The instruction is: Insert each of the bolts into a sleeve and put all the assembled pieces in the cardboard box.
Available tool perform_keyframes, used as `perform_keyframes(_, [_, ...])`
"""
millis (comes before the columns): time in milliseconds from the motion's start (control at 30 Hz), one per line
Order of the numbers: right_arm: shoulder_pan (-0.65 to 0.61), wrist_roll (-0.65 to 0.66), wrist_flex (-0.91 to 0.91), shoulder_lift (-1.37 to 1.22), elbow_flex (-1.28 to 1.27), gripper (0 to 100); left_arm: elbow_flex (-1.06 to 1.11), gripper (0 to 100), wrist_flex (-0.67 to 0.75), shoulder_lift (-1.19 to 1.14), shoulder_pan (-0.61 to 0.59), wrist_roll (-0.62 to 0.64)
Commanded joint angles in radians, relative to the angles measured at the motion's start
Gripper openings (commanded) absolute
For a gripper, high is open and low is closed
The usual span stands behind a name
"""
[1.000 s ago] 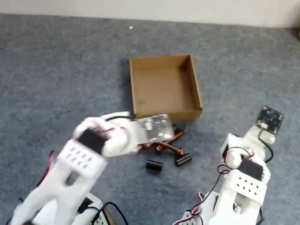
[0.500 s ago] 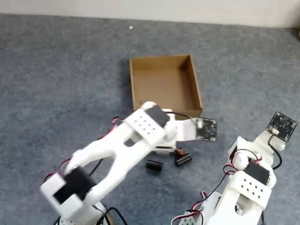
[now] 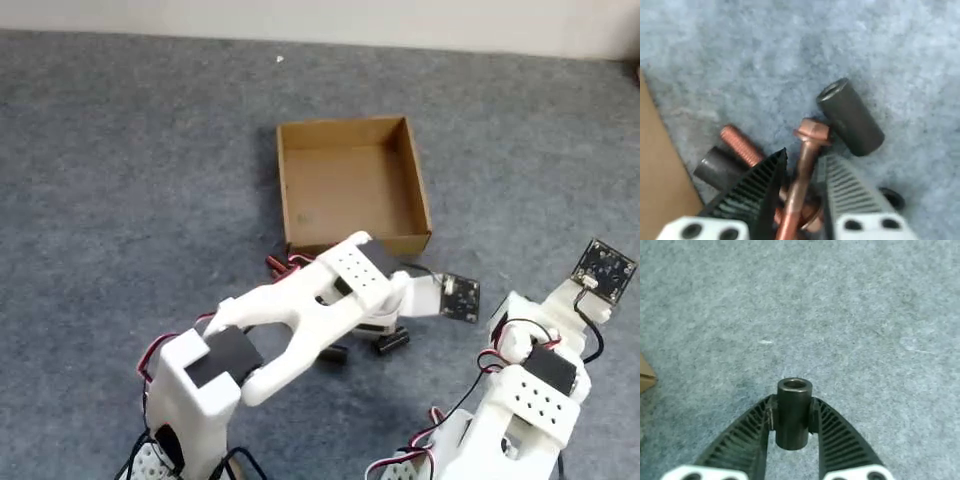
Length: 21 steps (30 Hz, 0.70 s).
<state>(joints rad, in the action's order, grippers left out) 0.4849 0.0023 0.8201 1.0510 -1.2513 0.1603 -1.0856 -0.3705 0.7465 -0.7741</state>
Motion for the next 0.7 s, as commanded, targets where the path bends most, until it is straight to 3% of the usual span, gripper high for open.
perform_keyframes(0, [0.005,-0.009,-0.031,0.022,0.024,0.5,-0.044,1,0.012,0.031,0.002,-0.008])
perform_keyframes(200, [0.001,-0.009,-0.030,0.022,0.024,0.5,-0.004,0,-0.098,0.222,-0.004,-0.005])
perform_keyframes(333, [-0.001,-0.009,-0.030,0.022,0.024,0.5,0.073,0,-0.138,0.404,-0.044,0.080])
perform_keyframes(467, [-0.010,-0.008,-0.028,0.022,0.024,0.5,0.185,0,-0.160,0.591,-0.157,0.114])
perform_keyframes(667, [-0.088,-0.002,-0.024,0.022,0.021,0.5,0.423,0,-0.155,0.842,-0.418,0.124])
